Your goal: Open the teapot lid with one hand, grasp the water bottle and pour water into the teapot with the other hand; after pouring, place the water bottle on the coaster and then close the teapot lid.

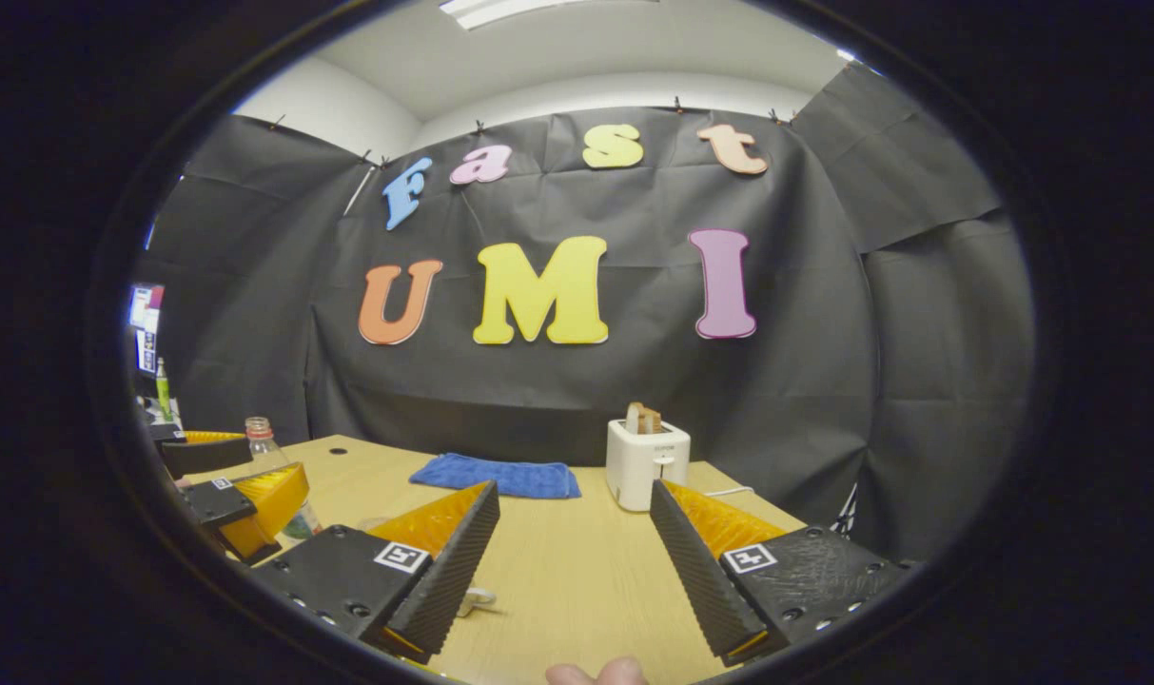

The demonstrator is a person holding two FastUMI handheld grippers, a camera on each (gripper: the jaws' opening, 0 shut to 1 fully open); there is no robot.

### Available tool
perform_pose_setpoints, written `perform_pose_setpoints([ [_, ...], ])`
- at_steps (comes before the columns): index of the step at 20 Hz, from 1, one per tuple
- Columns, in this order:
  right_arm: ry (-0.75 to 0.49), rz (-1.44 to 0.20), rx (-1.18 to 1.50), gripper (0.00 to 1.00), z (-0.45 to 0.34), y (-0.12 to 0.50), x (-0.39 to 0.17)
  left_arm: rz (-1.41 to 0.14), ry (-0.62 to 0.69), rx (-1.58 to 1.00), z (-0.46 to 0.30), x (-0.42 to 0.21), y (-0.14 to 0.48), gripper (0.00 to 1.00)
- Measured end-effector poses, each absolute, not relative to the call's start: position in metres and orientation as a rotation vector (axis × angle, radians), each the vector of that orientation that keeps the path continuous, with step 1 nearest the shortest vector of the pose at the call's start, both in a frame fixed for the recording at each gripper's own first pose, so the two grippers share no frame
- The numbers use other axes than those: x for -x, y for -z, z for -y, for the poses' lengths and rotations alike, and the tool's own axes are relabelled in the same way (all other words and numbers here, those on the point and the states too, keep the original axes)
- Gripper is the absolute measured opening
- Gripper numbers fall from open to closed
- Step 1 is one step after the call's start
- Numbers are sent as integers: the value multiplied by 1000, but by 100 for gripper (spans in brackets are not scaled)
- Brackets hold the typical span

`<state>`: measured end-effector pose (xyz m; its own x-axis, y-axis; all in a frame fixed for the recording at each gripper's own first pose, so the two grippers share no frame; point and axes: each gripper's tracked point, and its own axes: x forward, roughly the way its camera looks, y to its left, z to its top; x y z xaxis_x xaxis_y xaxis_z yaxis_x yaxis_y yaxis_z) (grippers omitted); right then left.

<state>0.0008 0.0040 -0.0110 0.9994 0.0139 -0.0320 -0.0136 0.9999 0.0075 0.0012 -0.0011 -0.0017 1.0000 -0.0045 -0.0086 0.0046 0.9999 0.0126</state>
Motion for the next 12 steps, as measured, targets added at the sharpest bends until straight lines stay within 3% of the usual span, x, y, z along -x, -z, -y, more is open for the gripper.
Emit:
perform_pose_setpoints([
  [12, -81, -52, -8, 97, -35, 29, -9, -19, -40, -20, -25, 14, 4, 98],
])
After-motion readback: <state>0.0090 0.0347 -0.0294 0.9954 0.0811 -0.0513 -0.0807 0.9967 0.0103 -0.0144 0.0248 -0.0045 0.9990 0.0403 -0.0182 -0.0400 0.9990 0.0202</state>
